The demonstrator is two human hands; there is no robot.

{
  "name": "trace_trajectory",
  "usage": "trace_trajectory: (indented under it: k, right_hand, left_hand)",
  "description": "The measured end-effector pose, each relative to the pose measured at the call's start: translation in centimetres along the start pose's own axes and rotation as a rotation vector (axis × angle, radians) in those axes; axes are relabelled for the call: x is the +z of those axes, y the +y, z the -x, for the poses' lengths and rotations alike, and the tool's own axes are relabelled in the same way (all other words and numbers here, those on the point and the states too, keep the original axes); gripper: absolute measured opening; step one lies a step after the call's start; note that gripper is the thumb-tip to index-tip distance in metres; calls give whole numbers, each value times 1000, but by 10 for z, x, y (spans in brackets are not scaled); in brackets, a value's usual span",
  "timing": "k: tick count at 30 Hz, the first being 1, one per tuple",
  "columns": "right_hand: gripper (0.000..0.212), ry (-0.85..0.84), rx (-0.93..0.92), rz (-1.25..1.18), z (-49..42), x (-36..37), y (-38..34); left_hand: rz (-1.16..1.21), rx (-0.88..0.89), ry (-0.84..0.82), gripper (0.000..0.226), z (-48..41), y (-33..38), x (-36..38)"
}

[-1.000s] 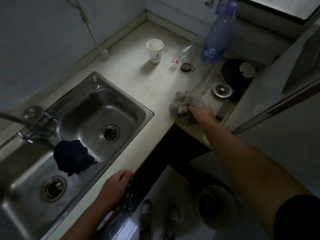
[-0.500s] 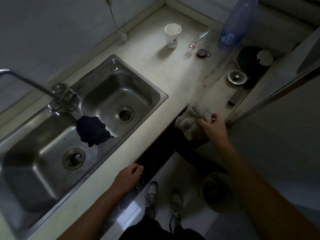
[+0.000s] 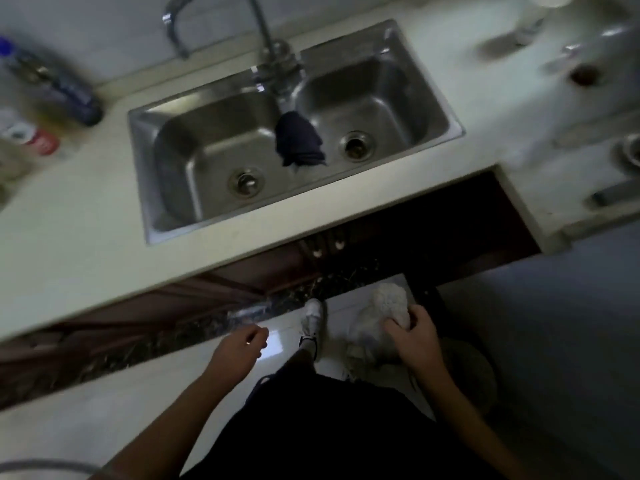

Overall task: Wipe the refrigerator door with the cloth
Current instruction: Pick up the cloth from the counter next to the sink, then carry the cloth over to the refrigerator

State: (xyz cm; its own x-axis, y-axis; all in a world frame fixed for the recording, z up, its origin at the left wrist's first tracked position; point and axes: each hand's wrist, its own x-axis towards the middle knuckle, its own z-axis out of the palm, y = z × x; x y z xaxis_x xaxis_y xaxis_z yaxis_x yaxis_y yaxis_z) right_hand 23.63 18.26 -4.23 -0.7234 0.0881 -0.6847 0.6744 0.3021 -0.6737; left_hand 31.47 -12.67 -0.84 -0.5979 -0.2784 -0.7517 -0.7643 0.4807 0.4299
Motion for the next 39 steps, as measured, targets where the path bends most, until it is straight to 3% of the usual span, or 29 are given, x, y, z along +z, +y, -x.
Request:
trace_trajectory:
  k: [2,6,8,11,18,24,33,39]
  right_hand:
    - [28,-87,-82,97,13,20,-13]
    - [21,-190,-200,285,28,47,-40]
    - [19,-389,-324,464,55,119,-54]
    - [24,-416,-357,541,49,120,-64]
    - [27,-610,-451,764,102,246,-64]
    - [25,-728,-532,783,171,359,-46]
    - [33,-918,-616,986,237,521,-48]
    - [30,-1126,-734,1153,277,666,-50]
  left_hand:
    - [92,-61,88,45,24,-35,-5]
    - [267,-190,218,30,52,-101,0]
    - [514,-327,371,28,105,-185,3]
    - [614,-390,435,29,112,-209,24]
    - [1035,-626,516,29,167,-347,54]
    - [1183,-683,538,30,188,-452,44]
    - [1266,-678,728,30,221,-497,-32]
    - [1467,-857,826,32,231,-543,-34]
